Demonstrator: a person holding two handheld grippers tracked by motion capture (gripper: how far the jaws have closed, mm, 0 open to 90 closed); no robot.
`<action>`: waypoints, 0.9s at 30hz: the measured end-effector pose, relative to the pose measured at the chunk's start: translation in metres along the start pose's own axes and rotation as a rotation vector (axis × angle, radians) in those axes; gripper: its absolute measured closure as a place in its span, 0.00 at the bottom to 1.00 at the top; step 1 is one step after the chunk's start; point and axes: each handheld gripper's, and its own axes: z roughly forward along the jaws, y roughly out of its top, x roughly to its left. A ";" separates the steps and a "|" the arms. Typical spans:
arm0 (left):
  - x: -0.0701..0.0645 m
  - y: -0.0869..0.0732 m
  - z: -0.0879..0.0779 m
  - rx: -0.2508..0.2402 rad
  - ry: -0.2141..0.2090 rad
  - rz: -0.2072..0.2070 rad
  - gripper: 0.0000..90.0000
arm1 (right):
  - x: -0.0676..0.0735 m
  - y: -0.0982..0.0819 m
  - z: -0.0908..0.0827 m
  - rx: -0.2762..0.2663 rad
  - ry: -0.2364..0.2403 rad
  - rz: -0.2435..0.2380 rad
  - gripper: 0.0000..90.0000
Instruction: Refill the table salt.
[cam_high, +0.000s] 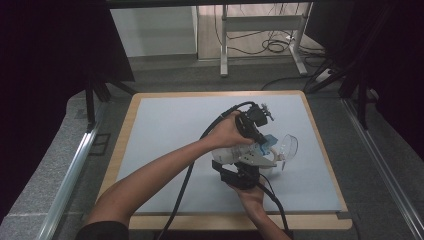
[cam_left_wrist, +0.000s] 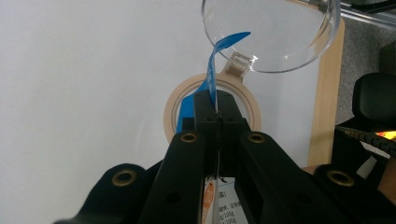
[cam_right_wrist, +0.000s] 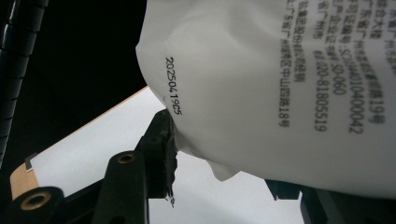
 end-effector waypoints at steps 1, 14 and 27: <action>0.000 0.000 0.000 0.001 0.000 0.001 1.00 | 0.000 0.000 0.000 0.000 0.001 0.002 0.58; 0.000 -0.001 -0.003 0.003 0.003 0.003 1.00 | 0.001 -0.002 0.003 -0.010 -0.010 -0.002 0.58; 0.001 -0.001 -0.001 0.004 0.002 -0.001 1.00 | 0.001 -0.002 0.004 -0.013 0.002 0.010 0.59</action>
